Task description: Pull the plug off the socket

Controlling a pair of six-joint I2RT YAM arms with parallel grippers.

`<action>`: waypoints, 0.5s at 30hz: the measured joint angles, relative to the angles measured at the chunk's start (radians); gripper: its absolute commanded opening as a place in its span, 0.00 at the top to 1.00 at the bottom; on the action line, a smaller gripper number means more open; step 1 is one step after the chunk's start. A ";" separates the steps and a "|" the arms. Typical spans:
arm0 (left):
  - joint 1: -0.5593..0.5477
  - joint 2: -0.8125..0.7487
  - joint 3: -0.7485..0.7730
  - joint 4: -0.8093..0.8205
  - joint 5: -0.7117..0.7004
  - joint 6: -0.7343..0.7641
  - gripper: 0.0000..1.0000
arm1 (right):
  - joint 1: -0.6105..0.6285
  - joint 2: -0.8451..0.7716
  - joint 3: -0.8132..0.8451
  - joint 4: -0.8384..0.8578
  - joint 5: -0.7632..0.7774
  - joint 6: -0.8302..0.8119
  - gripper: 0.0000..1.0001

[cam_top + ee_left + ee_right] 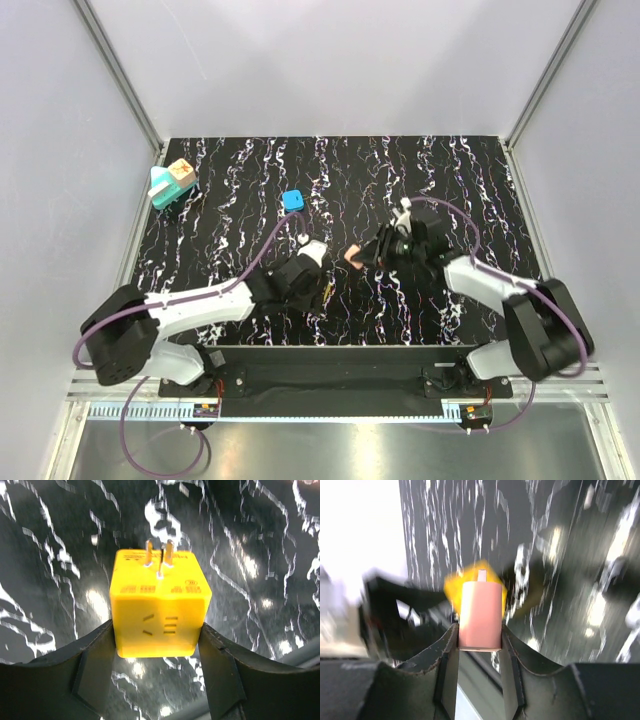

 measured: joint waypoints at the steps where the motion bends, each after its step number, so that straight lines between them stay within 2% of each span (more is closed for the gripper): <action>1: -0.002 -0.014 -0.008 -0.011 0.001 -0.005 0.35 | -0.011 0.038 0.037 0.007 0.000 -0.008 1.00; 8: -0.005 -0.180 -0.050 -0.151 0.007 -0.026 0.32 | -0.026 0.361 0.324 0.104 -0.013 -0.050 1.00; 13: 0.011 -0.234 -0.040 -0.185 0.006 -0.018 0.34 | -0.026 0.607 0.546 0.156 -0.031 -0.046 1.00; 15: 0.018 -0.229 -0.041 -0.191 0.008 -0.016 0.39 | -0.026 0.690 0.627 0.173 -0.037 -0.035 1.00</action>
